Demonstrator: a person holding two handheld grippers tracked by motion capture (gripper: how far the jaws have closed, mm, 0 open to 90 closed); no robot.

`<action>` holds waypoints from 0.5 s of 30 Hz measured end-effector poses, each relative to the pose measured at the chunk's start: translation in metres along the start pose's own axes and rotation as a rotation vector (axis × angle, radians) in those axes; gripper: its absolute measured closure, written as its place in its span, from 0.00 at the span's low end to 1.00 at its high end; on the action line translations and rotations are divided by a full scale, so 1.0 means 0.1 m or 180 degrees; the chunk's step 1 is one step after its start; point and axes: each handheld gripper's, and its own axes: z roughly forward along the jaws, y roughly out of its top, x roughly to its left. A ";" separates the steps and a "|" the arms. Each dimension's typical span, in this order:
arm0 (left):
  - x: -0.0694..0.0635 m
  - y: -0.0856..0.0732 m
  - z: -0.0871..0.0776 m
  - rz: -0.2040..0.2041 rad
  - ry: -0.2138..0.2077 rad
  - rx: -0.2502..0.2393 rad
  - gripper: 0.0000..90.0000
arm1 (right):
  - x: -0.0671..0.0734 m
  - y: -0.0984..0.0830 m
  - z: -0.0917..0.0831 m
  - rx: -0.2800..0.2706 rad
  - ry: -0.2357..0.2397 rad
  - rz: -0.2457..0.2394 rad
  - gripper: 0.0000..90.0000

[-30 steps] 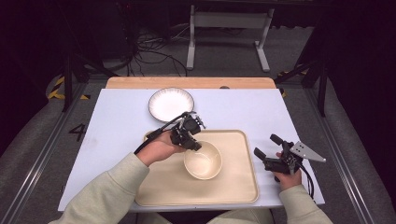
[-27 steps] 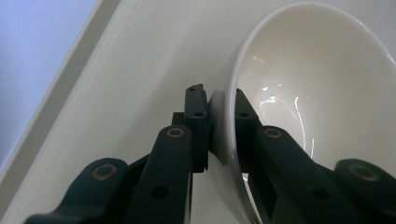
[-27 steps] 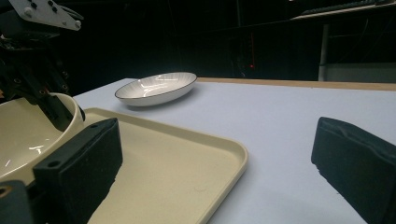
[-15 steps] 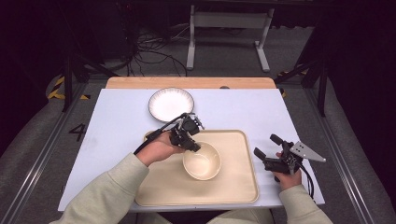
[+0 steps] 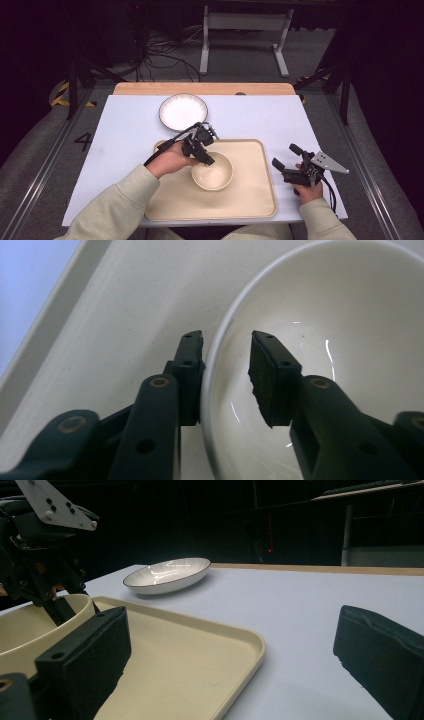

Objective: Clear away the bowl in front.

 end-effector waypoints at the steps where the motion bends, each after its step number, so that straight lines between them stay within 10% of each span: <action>1: 0.01 0.00 0.00 0.0018 -0.0019 -0.0024 0.68 | 0.00 0.00 0.00 0.0000 0.0001 0.0000 0.03; 15: -0.06 -0.12 -0.22 0.0043 0.0161 -0.0455 0.59 | 0.01 0.00 0.01 0.0057 0.0020 -0.0054 0.02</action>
